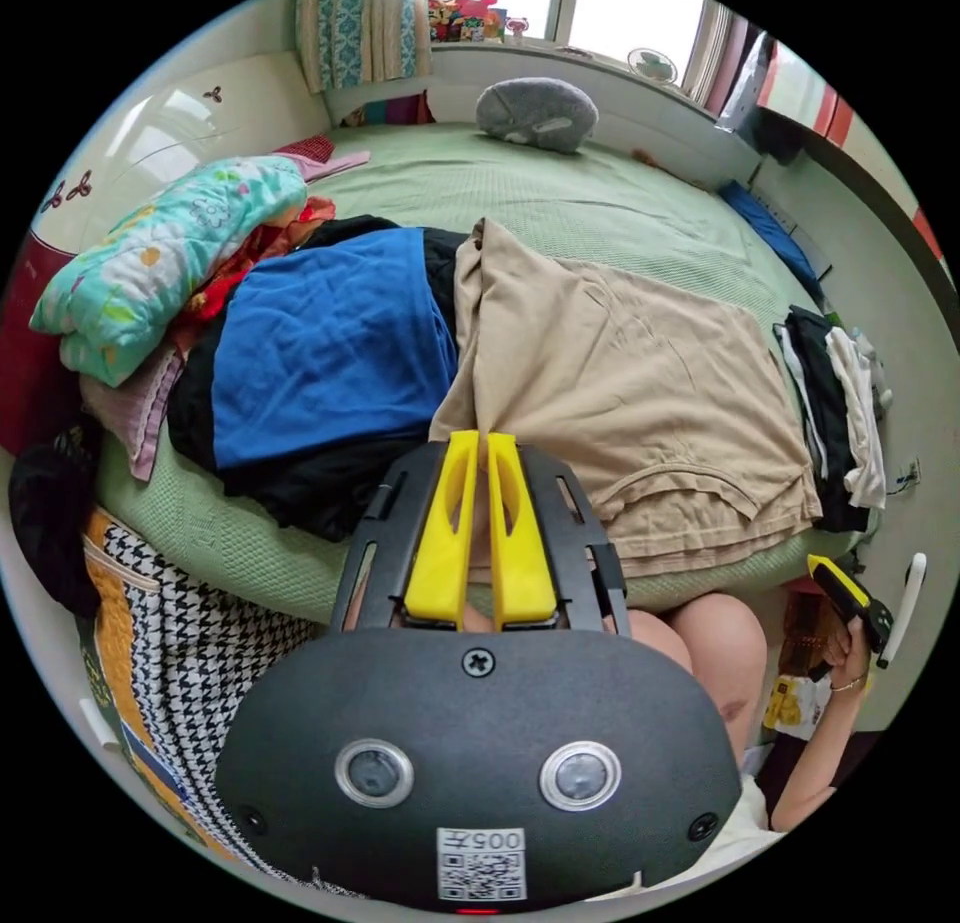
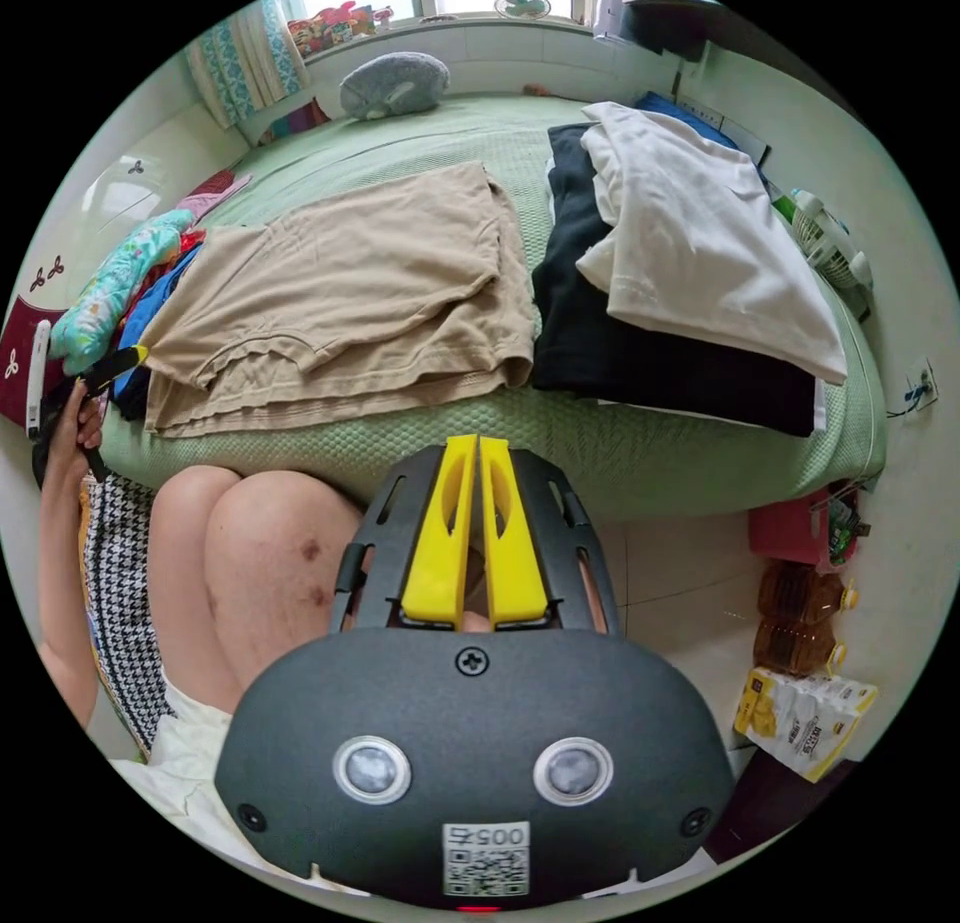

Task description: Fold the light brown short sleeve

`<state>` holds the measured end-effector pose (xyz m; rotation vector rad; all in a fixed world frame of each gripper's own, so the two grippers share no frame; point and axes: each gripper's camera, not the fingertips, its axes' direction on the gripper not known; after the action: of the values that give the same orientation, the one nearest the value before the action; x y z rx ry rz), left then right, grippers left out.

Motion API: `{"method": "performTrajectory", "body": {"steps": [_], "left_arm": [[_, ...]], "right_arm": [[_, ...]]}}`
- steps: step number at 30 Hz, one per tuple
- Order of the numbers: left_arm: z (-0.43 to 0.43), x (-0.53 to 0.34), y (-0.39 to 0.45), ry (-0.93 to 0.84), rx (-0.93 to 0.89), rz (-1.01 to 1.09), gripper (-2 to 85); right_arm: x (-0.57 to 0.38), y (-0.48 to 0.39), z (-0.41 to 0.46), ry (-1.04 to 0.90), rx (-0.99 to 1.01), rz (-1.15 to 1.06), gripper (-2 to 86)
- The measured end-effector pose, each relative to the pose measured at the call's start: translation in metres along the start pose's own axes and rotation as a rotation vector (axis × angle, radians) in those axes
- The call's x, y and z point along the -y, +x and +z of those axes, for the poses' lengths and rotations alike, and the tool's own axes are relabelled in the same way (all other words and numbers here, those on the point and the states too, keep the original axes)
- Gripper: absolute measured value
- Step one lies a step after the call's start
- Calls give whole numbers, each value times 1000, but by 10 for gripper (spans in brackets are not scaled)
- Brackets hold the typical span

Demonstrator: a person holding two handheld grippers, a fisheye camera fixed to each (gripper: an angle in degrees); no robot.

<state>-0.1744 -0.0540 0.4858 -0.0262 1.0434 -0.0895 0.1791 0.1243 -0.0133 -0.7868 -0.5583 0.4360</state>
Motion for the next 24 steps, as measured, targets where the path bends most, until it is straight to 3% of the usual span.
{"method": "performTrajectory", "body": {"steps": [4,8,11,19,24], "left_arm": [[35,-15,12,-84,90,-55,17],[40,-39,34,-68,12,-64,13],[32,-51,84,-36,-20,58,21],[36,-74,300,-15,-328,549,85],[71,-80,396,-60,-324,623,112]], "right_arm": [[-3,3,-3,0,18,9,-9],[-11,10,-12,14,17,8,-9],[-16,24,-18,14,13,24,-9],[-33,67,-44,56,49,119,-9],[-44,96,-58,57,44,165,-9]]}}
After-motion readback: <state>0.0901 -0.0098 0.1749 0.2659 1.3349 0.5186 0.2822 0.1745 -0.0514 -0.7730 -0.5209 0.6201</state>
